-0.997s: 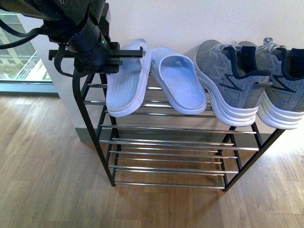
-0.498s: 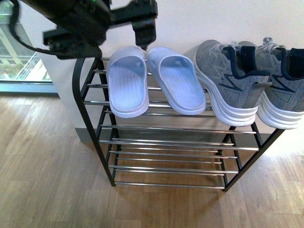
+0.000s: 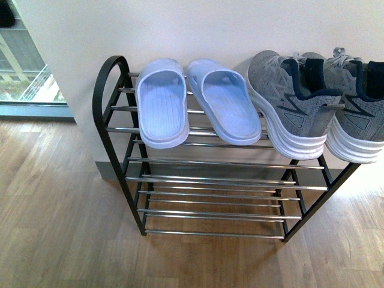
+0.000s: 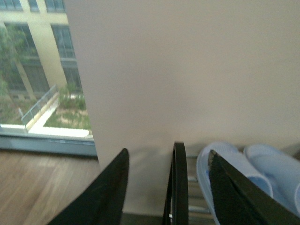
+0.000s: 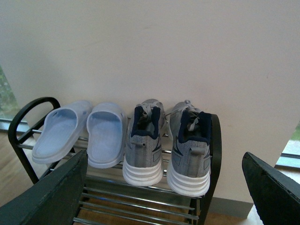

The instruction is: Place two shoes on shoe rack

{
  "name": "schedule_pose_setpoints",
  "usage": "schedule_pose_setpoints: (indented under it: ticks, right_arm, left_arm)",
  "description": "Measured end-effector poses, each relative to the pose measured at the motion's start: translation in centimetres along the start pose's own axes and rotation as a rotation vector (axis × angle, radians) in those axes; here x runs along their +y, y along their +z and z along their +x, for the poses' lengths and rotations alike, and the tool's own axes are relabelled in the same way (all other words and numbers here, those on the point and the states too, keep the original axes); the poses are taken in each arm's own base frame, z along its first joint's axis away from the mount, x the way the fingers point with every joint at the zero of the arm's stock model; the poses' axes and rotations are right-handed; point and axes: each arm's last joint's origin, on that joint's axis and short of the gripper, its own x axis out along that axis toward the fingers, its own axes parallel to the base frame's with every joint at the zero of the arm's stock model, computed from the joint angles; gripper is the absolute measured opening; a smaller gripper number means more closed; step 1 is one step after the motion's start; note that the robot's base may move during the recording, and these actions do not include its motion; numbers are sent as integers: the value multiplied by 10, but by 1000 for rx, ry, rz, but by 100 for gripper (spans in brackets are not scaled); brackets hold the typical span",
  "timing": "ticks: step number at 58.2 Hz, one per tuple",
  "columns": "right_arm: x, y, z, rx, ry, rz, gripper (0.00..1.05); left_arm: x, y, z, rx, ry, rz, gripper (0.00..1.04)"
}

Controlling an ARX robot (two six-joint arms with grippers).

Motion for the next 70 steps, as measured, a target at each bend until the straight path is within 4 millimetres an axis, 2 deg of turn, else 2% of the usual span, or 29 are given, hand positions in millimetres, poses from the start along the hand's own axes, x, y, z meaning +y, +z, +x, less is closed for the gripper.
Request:
schedule_pose_setpoints:
  ticks: [5,17,30,40,49,70]
  right_arm:
    - [0,0,0,0,0,0,95]
    - [0,0,0,0,0,0,95]
    - [0,0,0,0,0,0,95]
    - [0,0,0,0,0,0,95]
    - [0,0,0,0,0,0,95]
    - [0,0,0,0,0,0,95]
  left_arm:
    - [10,4,-15,-28,5,6,33]
    - [28,-8,-48,1,9,20,1]
    - [40,-19,-77,8,10,24,1]
    - [47,-17,-98,0,11,23,1]
    - [58,-18,-110,3,13,23,1]
    - [58,-16,-133,-2,11,24,1]
